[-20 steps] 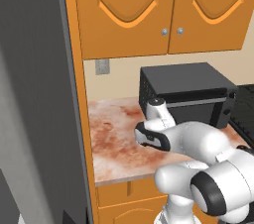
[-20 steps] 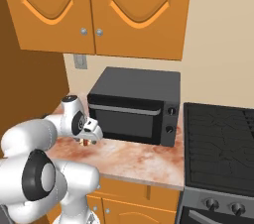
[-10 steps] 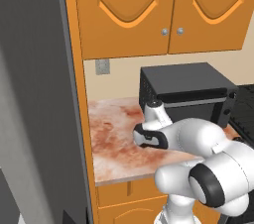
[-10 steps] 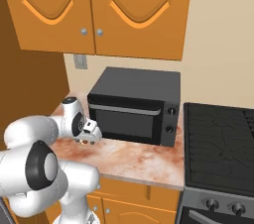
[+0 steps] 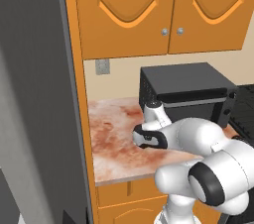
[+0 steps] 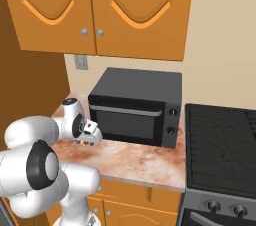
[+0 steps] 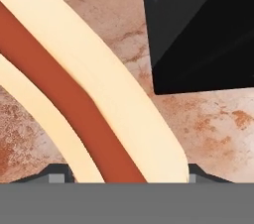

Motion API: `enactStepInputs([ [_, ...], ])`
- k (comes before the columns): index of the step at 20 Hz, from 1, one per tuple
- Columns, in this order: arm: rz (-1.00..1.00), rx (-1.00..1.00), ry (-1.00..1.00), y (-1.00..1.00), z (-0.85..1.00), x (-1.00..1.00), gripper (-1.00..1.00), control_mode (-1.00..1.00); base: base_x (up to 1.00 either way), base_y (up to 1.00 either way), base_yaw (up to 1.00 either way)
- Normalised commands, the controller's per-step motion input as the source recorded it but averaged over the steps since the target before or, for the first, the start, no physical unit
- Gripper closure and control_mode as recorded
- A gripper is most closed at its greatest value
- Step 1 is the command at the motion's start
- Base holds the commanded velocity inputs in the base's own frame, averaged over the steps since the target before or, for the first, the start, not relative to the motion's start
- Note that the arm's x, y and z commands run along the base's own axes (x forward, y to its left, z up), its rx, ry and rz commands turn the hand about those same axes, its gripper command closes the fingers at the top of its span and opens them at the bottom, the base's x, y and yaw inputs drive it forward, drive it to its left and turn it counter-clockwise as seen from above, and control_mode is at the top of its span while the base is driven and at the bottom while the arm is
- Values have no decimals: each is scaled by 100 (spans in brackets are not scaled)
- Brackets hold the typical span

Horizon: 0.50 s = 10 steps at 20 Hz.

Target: Store the hot dog in the freezer for long-term storage. Close the freezer door after placing the cooked food.

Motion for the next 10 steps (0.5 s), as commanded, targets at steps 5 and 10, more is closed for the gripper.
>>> enactStepInputs([
  [5, -1, -2, -9, 1, 12, -43, 100, -100, 0, 0, 0],
  [10, -1, -2, -11, -4, 83, -87, 100, -100, 0, 0, 0],
])
